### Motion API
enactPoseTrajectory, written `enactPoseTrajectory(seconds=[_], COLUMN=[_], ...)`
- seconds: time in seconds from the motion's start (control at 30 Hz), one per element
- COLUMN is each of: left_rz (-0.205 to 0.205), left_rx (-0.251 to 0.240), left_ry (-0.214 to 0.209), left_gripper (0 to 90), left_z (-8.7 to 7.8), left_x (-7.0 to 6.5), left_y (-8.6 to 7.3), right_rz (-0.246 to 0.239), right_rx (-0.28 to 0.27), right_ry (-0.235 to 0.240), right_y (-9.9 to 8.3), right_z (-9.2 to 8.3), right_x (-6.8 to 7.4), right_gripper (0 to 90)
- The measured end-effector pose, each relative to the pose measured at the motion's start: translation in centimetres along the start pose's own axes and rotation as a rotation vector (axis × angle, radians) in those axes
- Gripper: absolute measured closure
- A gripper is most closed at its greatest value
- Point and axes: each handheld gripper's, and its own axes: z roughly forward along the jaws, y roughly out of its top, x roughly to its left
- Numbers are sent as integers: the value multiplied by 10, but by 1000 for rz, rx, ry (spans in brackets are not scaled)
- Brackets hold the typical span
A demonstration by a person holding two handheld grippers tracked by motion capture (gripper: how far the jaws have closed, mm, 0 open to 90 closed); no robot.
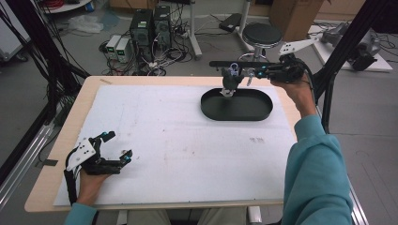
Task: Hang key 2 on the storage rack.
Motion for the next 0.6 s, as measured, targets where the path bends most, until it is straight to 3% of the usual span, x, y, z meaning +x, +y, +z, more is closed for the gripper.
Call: enactPoseTrajectory(seconds=[0.23, 0.5, 0.6], left_rz=[-3, -9, -3], left_rx=[-17, -13, -9], left_ry=[11, 42, 35], left_gripper=[17, 17, 17], left_z=[-3, -2, -2], left_x=[0, 0, 0], left_y=[-2, -3, -3], right_rz=[18, 1, 6], right_rx=[30, 80, 91], right_ry=[-12, -25, -30], right_y=[-4, 3, 2], right_z=[5, 11, 14], right_x=[-11, -17, -20], right_gripper=[888, 888, 888])
